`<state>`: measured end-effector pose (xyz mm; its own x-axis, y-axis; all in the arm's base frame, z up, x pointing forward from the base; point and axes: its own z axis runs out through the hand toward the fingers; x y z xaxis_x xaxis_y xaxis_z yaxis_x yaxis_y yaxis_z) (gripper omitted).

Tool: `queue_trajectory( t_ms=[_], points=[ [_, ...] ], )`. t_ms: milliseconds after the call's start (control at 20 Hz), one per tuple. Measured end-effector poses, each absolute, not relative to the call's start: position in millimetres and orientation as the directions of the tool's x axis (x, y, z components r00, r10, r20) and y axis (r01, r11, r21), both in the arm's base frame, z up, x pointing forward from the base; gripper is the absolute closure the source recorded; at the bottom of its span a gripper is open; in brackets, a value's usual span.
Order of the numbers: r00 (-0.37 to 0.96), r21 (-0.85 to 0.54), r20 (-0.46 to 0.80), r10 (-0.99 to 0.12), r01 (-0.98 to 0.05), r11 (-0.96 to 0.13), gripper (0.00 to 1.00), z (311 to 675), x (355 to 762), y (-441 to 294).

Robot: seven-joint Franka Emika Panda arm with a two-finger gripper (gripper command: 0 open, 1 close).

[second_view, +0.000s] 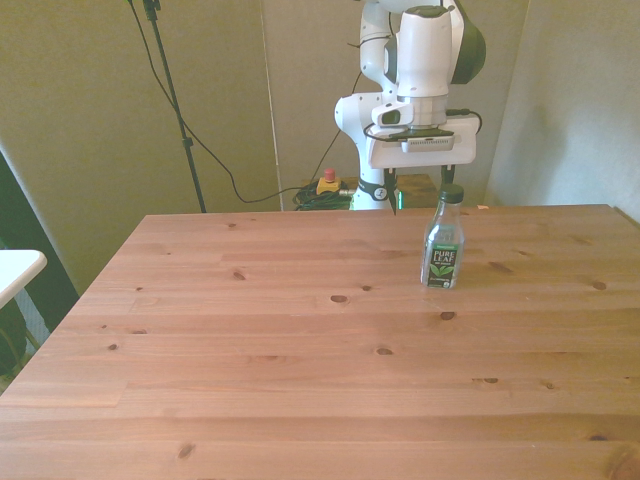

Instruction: Knock down the bottle

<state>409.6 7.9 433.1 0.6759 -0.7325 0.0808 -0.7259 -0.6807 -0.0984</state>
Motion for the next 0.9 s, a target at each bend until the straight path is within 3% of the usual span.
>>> queue_trajectory(
  t_ms=[50, 100, 900],
  points=[
    [0.676, -0.099, 0.081, -0.733, -0.726, -0.681, 0.0, 433.1, 410.0, 7.9],
    [0.676, -0.101, 0.083, -0.733, -0.726, -0.681, 1.0, 433.0, 410.4, 7.8],
    [0.527, -0.126, 0.096, -0.844, -0.835, -0.536, 1.0, 489.2, 428.3, 41.1]
  ],
)
